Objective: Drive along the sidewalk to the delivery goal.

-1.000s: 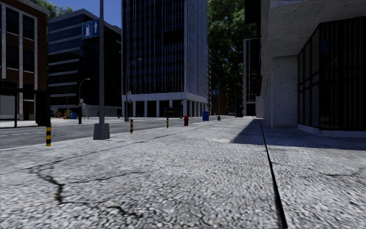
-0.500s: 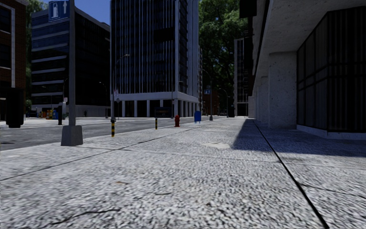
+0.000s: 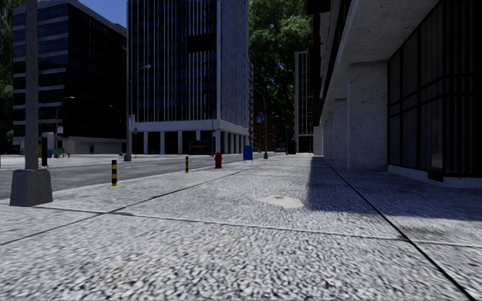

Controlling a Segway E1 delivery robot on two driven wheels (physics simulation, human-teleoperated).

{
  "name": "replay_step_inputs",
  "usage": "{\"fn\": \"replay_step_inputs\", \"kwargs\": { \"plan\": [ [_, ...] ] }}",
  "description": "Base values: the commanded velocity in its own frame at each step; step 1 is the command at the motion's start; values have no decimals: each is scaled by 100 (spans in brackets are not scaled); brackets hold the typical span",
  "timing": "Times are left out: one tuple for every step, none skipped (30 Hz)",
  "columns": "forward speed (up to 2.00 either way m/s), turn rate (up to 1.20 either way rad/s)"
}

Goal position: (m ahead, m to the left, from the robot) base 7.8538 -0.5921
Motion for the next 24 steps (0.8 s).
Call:
{"fn": "replay_step_inputs", "kwargs": {
  "plan": [
    [197,-24],
    [197,-24],
    [197,-24],
    [197,-24],
    [197,-24],
    [197,-19],
    [197,-16],
    [197,-16],
    [197,-16],
    [197,-16],
    [197,-9],
    [197,0],
    [197,0],
    [197,0],
    [197,0],
    [197,0],
    [197,0],
    [197,0],
    [197,0],
    [197,0],
    [197,0],
    [197,0],
    [197,0],
    [197,0]
  ]
}}
